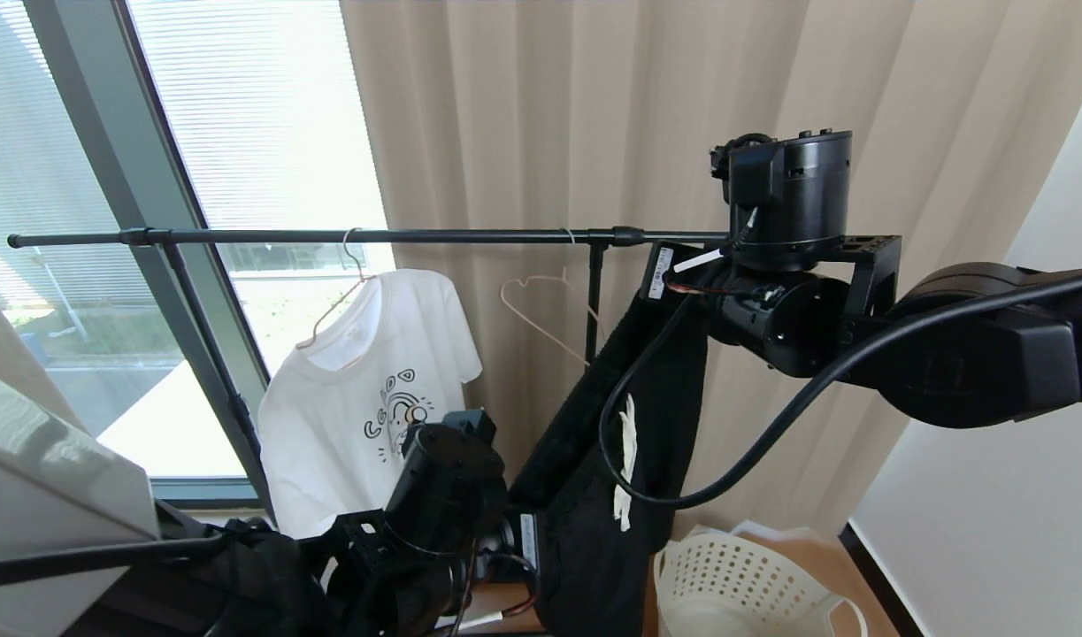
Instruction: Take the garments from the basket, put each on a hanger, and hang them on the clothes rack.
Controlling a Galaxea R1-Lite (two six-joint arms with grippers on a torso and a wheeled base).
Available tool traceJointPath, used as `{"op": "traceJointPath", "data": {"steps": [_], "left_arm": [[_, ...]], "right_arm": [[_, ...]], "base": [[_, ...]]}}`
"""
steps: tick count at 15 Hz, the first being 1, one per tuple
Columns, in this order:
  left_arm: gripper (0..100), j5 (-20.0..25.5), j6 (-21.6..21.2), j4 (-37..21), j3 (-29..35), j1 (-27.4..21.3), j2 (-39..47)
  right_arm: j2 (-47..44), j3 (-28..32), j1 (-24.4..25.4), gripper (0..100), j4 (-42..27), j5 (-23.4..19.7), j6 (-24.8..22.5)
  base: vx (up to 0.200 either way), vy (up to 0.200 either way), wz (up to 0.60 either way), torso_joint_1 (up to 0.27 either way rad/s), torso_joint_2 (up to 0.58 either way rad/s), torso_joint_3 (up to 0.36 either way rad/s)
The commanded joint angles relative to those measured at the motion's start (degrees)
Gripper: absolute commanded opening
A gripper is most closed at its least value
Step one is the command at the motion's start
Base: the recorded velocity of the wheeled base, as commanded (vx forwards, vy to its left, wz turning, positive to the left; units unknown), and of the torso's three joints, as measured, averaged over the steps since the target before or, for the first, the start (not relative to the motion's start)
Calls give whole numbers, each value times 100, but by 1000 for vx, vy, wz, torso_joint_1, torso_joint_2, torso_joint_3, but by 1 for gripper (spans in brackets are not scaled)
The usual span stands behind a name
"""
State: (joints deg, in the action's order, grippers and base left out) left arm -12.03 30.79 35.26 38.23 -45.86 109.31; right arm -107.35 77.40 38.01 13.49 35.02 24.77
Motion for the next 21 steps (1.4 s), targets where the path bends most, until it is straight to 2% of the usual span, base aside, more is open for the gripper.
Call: {"op": "traceJointPath", "data": {"steps": [1, 3, 4, 5, 6, 7, 8, 9, 14, 17, 19, 21], "left_arm": [[0, -10, -126, -27, 62, 279, -551], [0, -10, -372, -353, 246, 569, -833], [0, -10, -390, -388, 264, 587, -850], [0, -10, -583, -994, 484, 728, -1175], [0, 8, -741, -1425, 730, 816, -1360], [0, 34, -988, -1917, 1055, 930, -1501], [0, 61, -1067, -2190, 1231, 991, -1553], [0, 96, -1242, -2831, 1556, 1053, -1580], [0, 105, -1313, -2822, 1196, 1009, -1298], [0, 61, -1357, -2374, 853, 851, -903], [0, 61, -1418, -2330, 835, 877, -885], [0, 52, -1427, -2330, 818, 912, -903]], "right_arm": [[311, -462, -57, 0, 4, 4, -438], [698, -1069, -66, 0, -14, -22, -1273], [724, -1139, -66, 0, -14, -22, -1335], [1023, -1754, -57, 0, -22, -39, -2038], [1067, -2009, -57, 0, -22, -39, -2398], [1049, -2176, -57, 0, -5, -39, -2670], [1032, -2229, -57, 0, -22, -39, -2741], [1014, -2422, -22, 0, -58, -31, -2776], [1023, -2625, 207, 0, -682, -242, -3004], [979, -2625, 224, 0, -655, -312, -3057], [918, -2589, 172, 0, -620, -312, -3048], [874, -2563, -92, 0, -611, -321, -3066]], "base": [[0, 0, 0, 0, 0, 0], [0, 0, 0, 0, 0, 0], [0, 0, 0, 0, 0, 0], [0, 0, 0, 0, 0, 0], [0, 0, 0, 0, 0, 0], [0, 0, 0, 0, 0, 0], [0, 0, 0, 0, 0, 0], [0, 0, 0, 0, 0, 0], [0, 0, 0, 0, 0, 0], [0, 0, 0, 0, 0, 0], [0, 0, 0, 0, 0, 0], [0, 0, 0, 0, 0, 0]]}}
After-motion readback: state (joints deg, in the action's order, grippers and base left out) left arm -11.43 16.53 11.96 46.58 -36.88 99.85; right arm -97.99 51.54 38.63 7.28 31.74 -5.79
